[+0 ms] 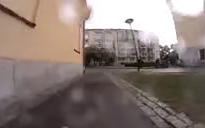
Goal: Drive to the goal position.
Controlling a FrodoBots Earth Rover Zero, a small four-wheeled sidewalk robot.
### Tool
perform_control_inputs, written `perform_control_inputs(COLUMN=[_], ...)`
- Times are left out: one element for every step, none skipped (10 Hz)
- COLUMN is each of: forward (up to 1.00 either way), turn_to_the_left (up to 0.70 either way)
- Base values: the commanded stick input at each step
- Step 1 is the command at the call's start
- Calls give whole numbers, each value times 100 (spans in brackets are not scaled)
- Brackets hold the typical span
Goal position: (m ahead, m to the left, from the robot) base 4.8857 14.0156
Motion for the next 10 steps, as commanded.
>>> perform_control_inputs(forward=[85, 85, 85, 85, 85, 85, 85, 85, 85, 85], turn_to_the_left=[0, 0, 0, 0, 0, 0, 0, 0, 0, 0])
